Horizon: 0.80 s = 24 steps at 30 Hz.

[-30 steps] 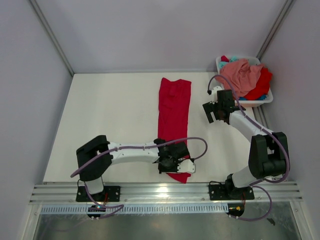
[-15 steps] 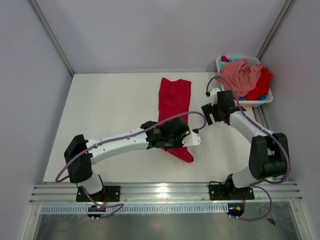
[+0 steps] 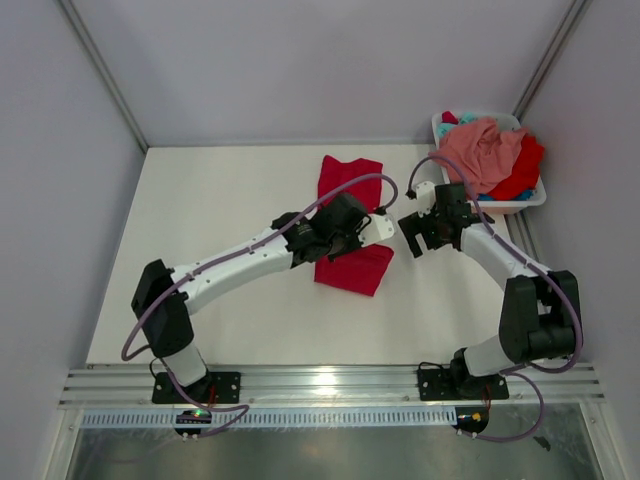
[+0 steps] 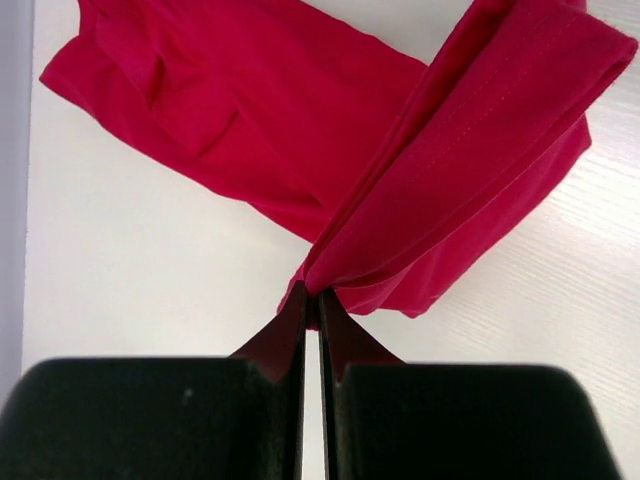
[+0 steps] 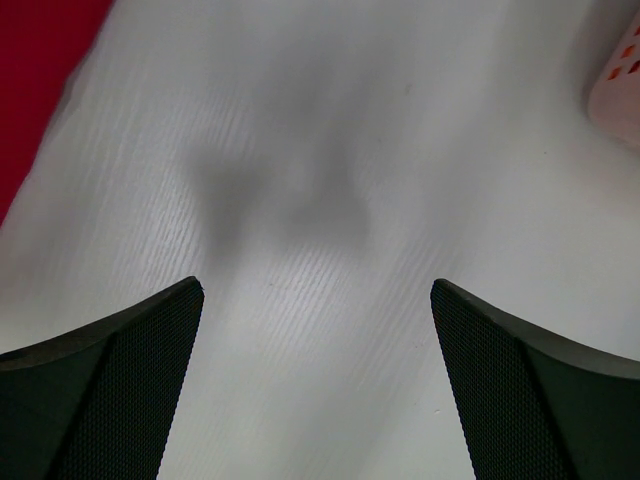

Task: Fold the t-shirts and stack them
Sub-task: Fold the tshirt

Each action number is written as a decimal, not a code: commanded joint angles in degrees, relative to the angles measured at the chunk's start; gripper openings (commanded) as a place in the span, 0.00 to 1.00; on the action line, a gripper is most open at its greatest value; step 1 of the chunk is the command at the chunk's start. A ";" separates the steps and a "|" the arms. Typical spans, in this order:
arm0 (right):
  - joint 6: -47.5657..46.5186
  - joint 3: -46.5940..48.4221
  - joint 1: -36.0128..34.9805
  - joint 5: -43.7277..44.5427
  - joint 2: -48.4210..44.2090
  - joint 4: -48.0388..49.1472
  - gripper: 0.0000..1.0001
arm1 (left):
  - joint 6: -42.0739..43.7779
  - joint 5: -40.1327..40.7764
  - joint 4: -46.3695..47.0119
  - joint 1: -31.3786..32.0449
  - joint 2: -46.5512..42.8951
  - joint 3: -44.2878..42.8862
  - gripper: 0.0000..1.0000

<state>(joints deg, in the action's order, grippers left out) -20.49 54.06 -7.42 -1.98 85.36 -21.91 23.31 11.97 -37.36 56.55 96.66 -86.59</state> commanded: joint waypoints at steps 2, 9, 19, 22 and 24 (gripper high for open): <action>-1.66 1.04 -0.05 -8.12 -6.42 -3.31 0.99 | -0.02 0.87 3.44 -1.97 1.95 -2.62 0.00; -2.10 1.04 -0.05 -13.22 -13.45 -5.24 0.99 | -0.37 0.16 4.75 -3.91 3.71 -2.97 0.00; -2.01 5.61 -0.14 -27.63 -16.11 -12.19 0.99 | -0.46 -0.36 6.25 -6.36 5.99 -4.82 0.00; -3.24 6.05 -0.05 -29.83 -14.71 -13.16 0.99 | -0.55 -0.37 6.95 -7.24 6.61 -5.00 0.00; -4.11 5.88 -0.14 -31.32 -14.17 -13.16 1.00 | -0.90 -0.98 7.39 -7.68 6.87 -4.91 0.00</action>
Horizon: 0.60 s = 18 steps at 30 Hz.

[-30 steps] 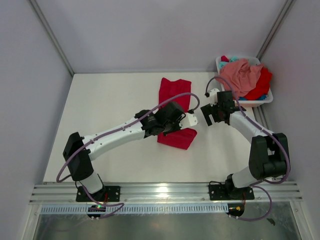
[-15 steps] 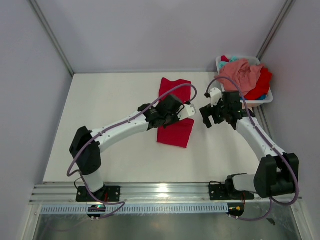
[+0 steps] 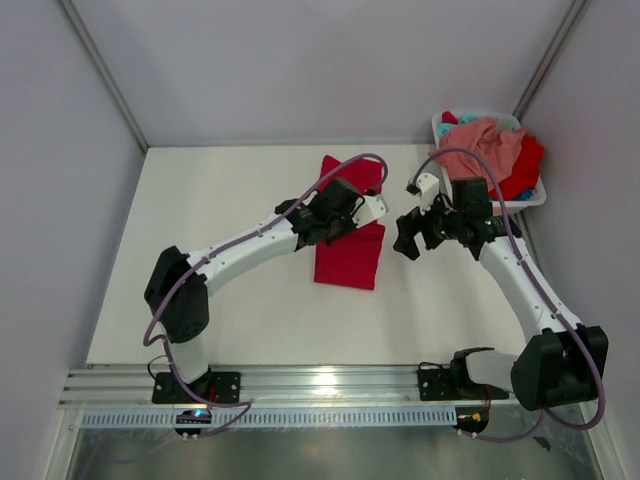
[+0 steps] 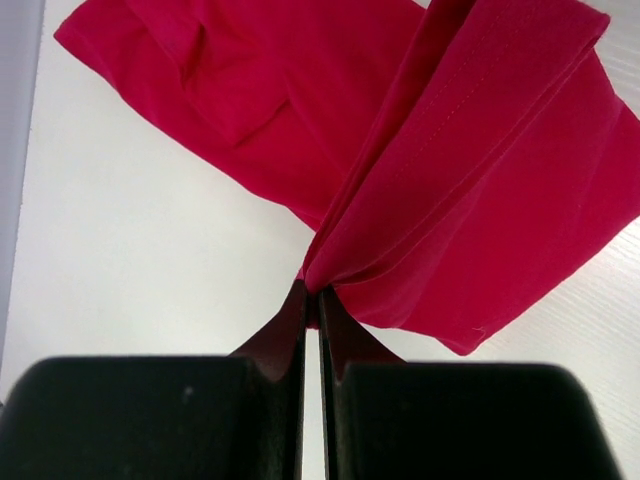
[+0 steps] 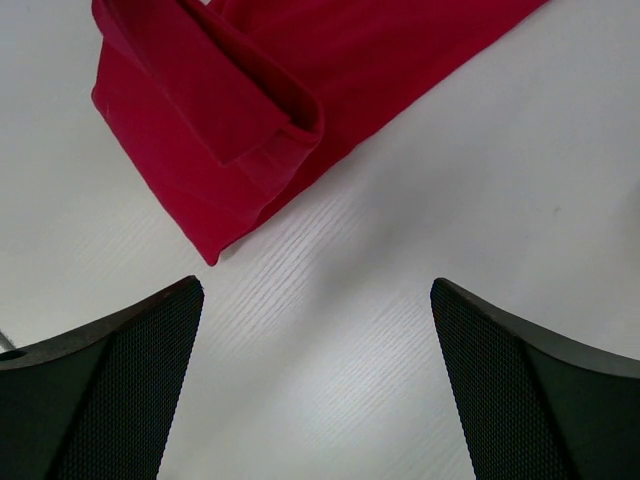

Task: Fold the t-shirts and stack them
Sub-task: Fold the tshirt

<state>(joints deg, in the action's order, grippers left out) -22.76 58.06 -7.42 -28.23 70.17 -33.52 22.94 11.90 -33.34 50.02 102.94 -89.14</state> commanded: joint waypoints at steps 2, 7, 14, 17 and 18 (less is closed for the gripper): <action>-2.20 1.88 -0.14 -6.39 2.16 -1.46 0.99 | -0.61 -1.35 3.55 -1.77 1.12 -2.35 0.00; -3.34 3.55 -0.75 -7.45 4.97 -2.08 0.99 | -1.05 -1.88 3.99 -2.47 2.62 -2.44 0.00; -3.87 2.68 -1.28 -8.34 5.42 -0.85 0.99 | -0.71 -3.02 5.92 -3.35 5.17 -2.53 0.00; -3.52 1.27 -1.46 -7.90 4.89 0.82 1.00 | -0.35 -3.37 7.67 -3.70 7.10 -2.70 0.00; -3.69 0.92 -1.54 -7.81 4.89 0.91 0.99 | -0.26 -3.55 8.03 -3.88 7.71 -3.14 0.00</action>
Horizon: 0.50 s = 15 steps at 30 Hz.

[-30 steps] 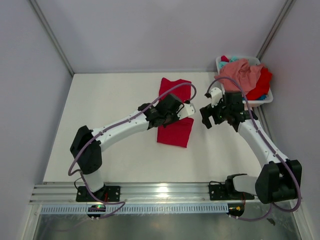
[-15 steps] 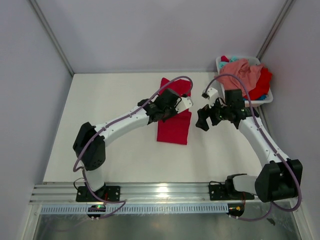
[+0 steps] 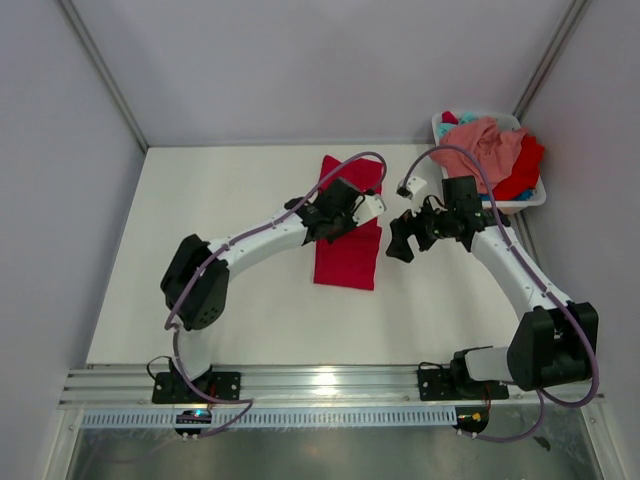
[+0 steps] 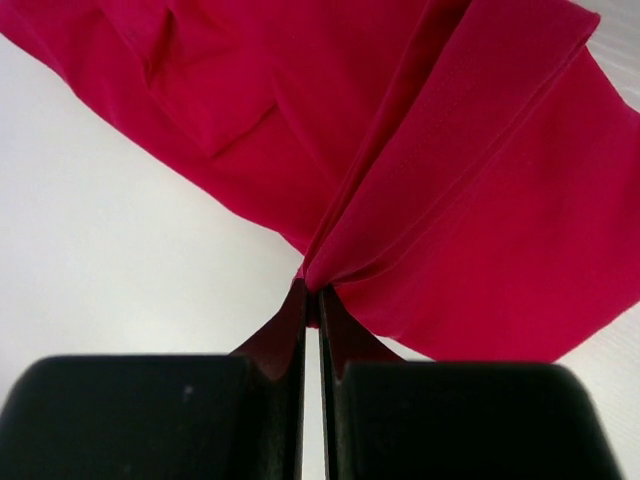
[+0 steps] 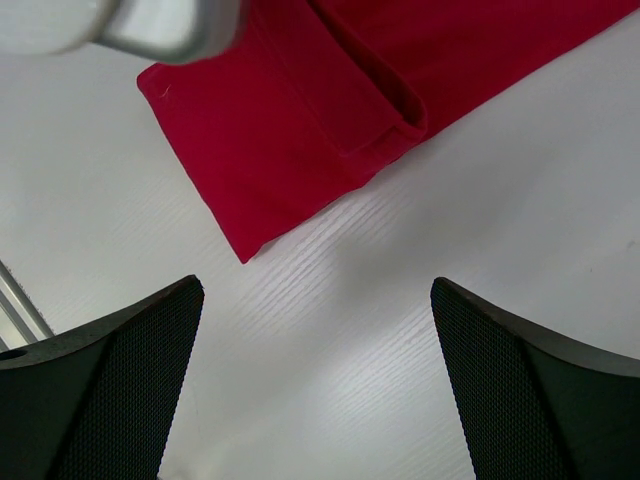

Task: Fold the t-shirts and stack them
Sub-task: Fold the tshirt

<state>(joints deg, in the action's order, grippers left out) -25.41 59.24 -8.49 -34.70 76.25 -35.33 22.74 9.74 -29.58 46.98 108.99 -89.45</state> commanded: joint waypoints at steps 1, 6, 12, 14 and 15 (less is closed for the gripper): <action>-1.22 -0.44 -0.56 -1.16 -1.19 2.81 0.99 | 0.02 -1.74 4.36 -1.01 3.06 -3.27 0.00; -1.40 -1.58 -0.65 0.33 -1.45 3.60 0.99 | 0.02 -2.70 5.06 -2.07 6.41 -6.43 0.00; -1.40 -2.55 -0.56 0.86 -2.07 4.48 0.99 | -0.15 -3.50 6.11 -3.30 9.31 -8.28 0.00; -1.40 -2.64 -0.56 1.12 -2.07 4.57 0.99 | -0.33 -3.50 6.38 -3.65 9.92 -8.37 0.00; -1.40 -2.73 -0.65 1.12 -2.07 4.57 0.99 | -0.50 -3.67 6.21 -3.83 9.93 -8.46 0.00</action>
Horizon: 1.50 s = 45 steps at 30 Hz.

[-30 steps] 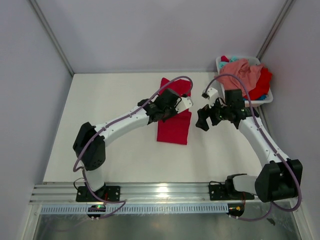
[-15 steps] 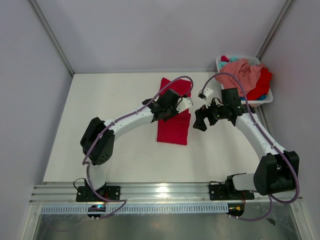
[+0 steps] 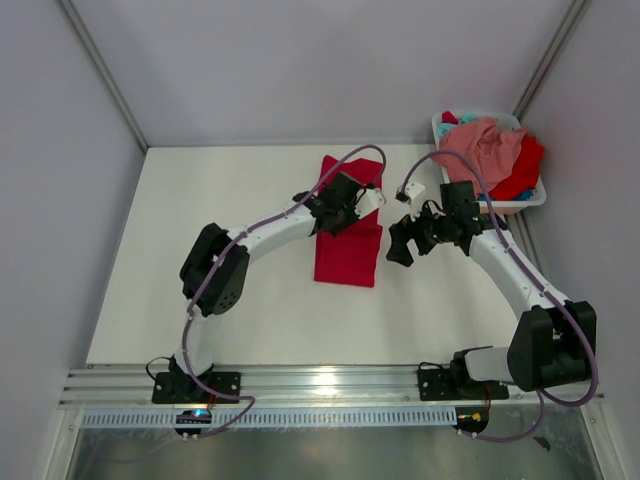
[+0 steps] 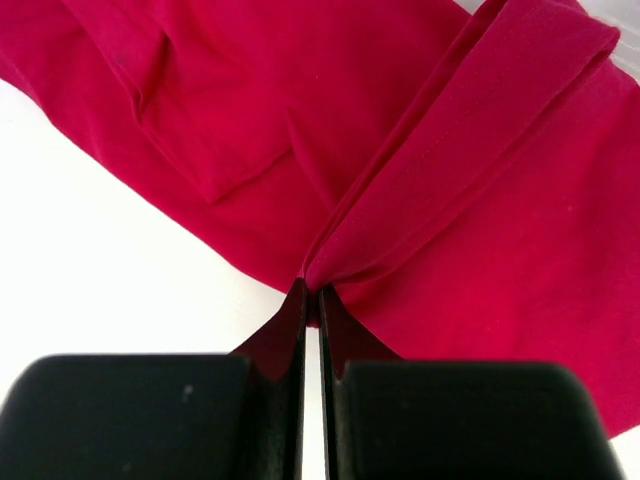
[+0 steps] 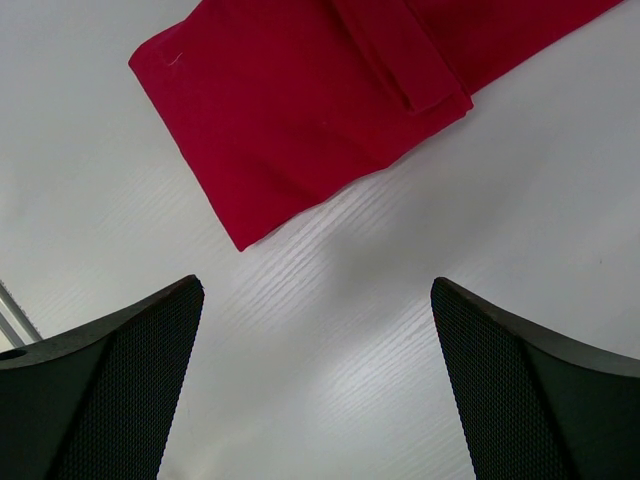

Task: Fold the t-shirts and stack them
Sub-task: Fold the tshirt

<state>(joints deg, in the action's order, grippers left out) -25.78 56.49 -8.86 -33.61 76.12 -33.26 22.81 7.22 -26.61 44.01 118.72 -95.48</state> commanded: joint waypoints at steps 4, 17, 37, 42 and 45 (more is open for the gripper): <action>-0.68 -0.24 -0.19 -0.14 -1.94 2.50 0.99 | -0.75 -0.90 3.06 -1.47 0.73 -2.34 0.00; -0.94 -0.77 -0.28 -1.20 -3.26 2.14 0.99 | -1.71 -0.19 1.56 -2.09 4.06 -3.92 0.00; -1.11 -0.94 -0.28 -1.73 -5.01 1.44 0.99 | -4.08 1.74 3.66 -2.09 5.04 -2.44 0.99; -1.29 -1.73 -0.28 -1.29 -4.49 1.88 0.99 | -4.88 4.72 7.27 -2.09 1.70 -1.02 0.99; -1.46 -2.35 -0.28 -1.29 -3.87 2.40 0.99 | -4.79 7.01 8.50 -2.09 -1.11 -0.76 0.99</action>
<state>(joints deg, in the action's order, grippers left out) -26.04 55.07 -8.88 -33.82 72.62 -32.75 19.16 10.98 -23.22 42.24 124.33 -96.18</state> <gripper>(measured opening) 0.994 0.990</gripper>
